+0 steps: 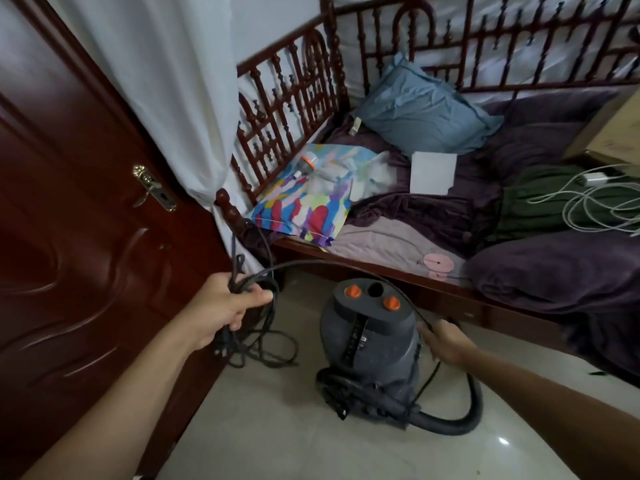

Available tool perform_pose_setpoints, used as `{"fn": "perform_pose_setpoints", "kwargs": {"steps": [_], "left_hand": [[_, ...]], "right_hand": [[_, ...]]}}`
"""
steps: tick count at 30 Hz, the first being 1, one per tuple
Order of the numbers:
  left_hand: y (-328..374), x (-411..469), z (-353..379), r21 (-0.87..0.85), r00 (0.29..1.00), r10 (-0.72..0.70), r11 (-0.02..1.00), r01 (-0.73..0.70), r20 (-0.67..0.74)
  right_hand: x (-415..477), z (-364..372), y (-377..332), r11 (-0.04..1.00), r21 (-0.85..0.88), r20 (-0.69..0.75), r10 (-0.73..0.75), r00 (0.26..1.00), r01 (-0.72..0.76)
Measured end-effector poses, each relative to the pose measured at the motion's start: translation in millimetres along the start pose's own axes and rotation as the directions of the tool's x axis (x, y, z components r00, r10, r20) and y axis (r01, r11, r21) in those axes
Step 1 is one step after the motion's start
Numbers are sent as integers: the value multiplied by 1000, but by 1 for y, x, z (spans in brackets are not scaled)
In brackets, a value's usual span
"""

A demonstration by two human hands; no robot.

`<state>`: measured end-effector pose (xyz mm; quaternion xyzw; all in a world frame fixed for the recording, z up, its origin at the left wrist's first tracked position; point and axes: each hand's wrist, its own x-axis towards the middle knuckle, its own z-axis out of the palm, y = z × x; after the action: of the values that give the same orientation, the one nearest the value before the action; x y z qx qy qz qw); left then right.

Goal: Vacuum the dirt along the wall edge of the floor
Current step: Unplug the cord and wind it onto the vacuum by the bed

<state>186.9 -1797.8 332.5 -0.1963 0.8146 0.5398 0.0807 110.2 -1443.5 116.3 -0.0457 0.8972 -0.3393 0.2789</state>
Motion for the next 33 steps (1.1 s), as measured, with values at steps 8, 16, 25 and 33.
{"fn": "perform_pose_setpoints", "kwargs": {"steps": [8,16,25,33], "left_hand": [[-12,37,20,441,922,-94,893,-88,375],[-25,93,21,39,794,-17,999,-8,607],[-23,191,24,-114,544,58,991,70,837],[-67,240,94,35,623,-121,988,149,773]], "right_hand": [[-4,8,-57,977,-15,-87,-212,973,212],[28,9,-108,733,681,-41,26,999,9],[53,40,-149,666,718,190,91,978,-201],[49,71,-107,872,342,-85,399,913,-349]]}}
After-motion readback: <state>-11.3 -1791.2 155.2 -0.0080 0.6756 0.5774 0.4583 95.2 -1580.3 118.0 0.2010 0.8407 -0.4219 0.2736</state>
